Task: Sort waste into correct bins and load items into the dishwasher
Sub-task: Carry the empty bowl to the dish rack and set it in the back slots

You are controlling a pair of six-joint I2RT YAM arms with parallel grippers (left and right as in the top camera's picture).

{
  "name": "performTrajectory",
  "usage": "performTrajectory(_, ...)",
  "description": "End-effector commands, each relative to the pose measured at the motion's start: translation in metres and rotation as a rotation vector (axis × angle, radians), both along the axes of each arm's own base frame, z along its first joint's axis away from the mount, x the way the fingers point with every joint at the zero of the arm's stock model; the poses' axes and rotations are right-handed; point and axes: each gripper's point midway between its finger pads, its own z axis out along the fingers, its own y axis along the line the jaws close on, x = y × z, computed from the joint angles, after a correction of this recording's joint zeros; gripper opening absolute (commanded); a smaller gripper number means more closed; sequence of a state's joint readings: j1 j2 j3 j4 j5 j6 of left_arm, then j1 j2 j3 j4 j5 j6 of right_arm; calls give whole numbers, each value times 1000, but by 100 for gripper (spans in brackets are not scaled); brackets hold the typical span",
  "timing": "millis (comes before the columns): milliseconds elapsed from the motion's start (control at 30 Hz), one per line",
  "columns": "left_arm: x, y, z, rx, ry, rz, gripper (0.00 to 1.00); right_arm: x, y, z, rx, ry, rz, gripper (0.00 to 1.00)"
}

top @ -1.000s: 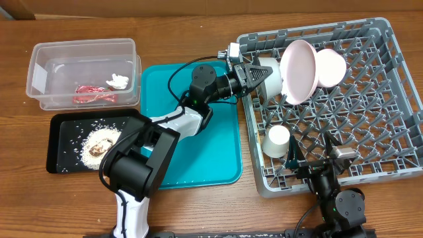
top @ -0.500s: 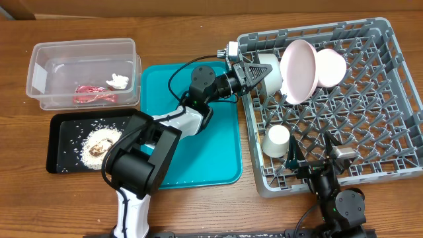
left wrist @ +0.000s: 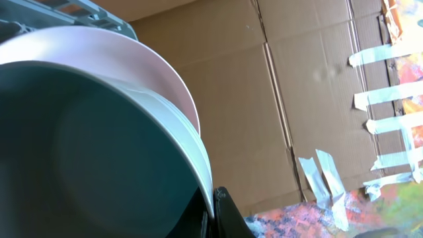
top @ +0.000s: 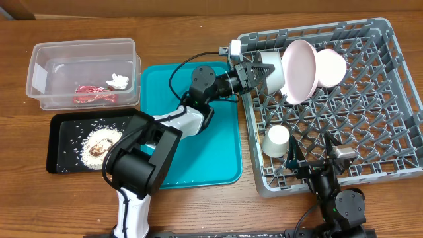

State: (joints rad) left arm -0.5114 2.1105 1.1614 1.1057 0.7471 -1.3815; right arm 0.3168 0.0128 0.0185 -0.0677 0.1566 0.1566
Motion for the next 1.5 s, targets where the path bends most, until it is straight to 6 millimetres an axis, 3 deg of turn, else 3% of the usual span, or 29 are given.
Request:
performTrajectory(0, -7, -10, -6, 29, -38, -23, 4, 0, 2, -1, 1, -6, 6, 100)
performTrajectory(200, -5, -11, -22, 80, -5, -16, 4, 0, 2, -1, 1, -6, 6, 100)
performTrajectory(667, 0, -10, -25, 81, 33, 15, 4, 0, 2, -1, 1, -6, 6, 100)
performTrajectory(867, 7, -7, -62, 164, 206, 68, 5, 0, 2, -1, 1, -6, 6, 100)
performTrajectory(967, 8, -6, -64, 169, 217, 75, 8, 0, 2, -1, 1, -6, 6, 100)
performTrajectory(1067, 10, -6, -53, 140, 172, 78, 25, 0, 2, -1, 1, -6, 6, 100)
performTrajectory(1100, 12, -5, -49, 128, 155, 80, 38, 0, 2, -1, 1, -6, 6, 100)
performTrajectory(1133, 12, -4, -45, 118, 145, 77, 59, 0, 2, -1, 1, -6, 6, 100)
performTrajectory(1167, 13, -3, -42, 107, 148, 74, 96, 0, 2, -1, 1, -6, 6, 100)
performTrajectory(1200, 13, -2, -40, 96, 155, 67, 100, 0, 2, -1, 1, -6, 6, 100)
performTrajectory(1467, 8, 11, -31, 66, 159, -17, 100, 0, 2, -1, 1, -6, 6, 100)
